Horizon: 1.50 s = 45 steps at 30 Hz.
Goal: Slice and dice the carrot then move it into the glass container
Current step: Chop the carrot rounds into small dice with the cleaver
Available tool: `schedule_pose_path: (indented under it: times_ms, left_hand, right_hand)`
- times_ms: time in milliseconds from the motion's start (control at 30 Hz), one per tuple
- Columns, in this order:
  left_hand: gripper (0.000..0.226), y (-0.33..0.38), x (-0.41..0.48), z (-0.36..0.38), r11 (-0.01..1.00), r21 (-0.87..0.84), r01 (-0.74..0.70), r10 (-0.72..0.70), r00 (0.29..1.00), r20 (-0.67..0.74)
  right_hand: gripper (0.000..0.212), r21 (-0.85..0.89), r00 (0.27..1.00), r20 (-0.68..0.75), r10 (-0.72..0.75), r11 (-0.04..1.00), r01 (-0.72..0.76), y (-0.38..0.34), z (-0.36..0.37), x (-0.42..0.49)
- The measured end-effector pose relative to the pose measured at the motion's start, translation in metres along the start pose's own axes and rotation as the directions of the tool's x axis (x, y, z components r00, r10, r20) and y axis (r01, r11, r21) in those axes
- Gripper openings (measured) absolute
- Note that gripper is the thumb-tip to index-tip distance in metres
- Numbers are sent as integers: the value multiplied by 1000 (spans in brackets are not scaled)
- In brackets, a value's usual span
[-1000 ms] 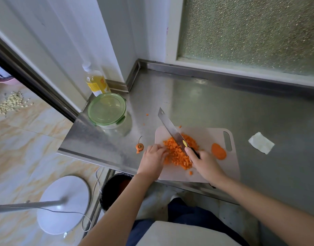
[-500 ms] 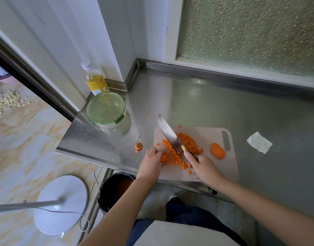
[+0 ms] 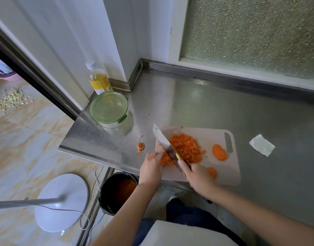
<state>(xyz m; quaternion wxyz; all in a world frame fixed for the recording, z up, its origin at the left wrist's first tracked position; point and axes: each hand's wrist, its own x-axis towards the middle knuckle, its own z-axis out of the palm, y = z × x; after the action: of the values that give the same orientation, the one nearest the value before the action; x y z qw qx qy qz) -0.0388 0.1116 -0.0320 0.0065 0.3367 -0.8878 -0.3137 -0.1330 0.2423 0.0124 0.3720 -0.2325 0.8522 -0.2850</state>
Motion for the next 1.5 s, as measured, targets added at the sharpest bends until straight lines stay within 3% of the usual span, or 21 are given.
schedule_pose_path:
  times_ms: [267,433,600,700,800,933,1233,1367,1500]
  left_hand:
    - [18,-2,0,5,988,127,-86,92,995,-43]
    - [17,-5,2,10,986,147,-81,92,993,-70]
    - [12,-3,3,10,989,114,-93,103,991,-81]
    - [16,-2,3,10,991,103,-90,97,993,-62]
    - [16,-5,2,13,991,106,-81,87,995,-54]
    - [15,-6,3,18,996,60,-63,66,996,-53]
    - [15,3,-7,12,998,62,18,-9,989,-150]
    - [32,0,-6,14,987,160,-3,28,988,-150]
    - [29,2,-5,12,988,151,-12,36,987,-156]
  right_hand:
    - [59,-264,999,-21,-26,964,19,-6,7,0]
    - [58,-299,1000,-16,-3,954,-2,-6,7,3]
    - [42,-266,996,22,91,960,-82,-9,12,6]
    - [58,-225,997,78,27,974,-9,-10,12,7]
    - [57,-329,999,-29,-36,944,24,-9,15,10]
    - [57,-277,996,-40,-74,959,60,-3,15,13]
    - [65,-30,1000,-28,11,999,-12,-13,4,12]
    - [64,-25,998,-55,32,999,-34,-10,-2,10]
    - [63,-52,999,-29,30,998,-32,-7,-2,7]
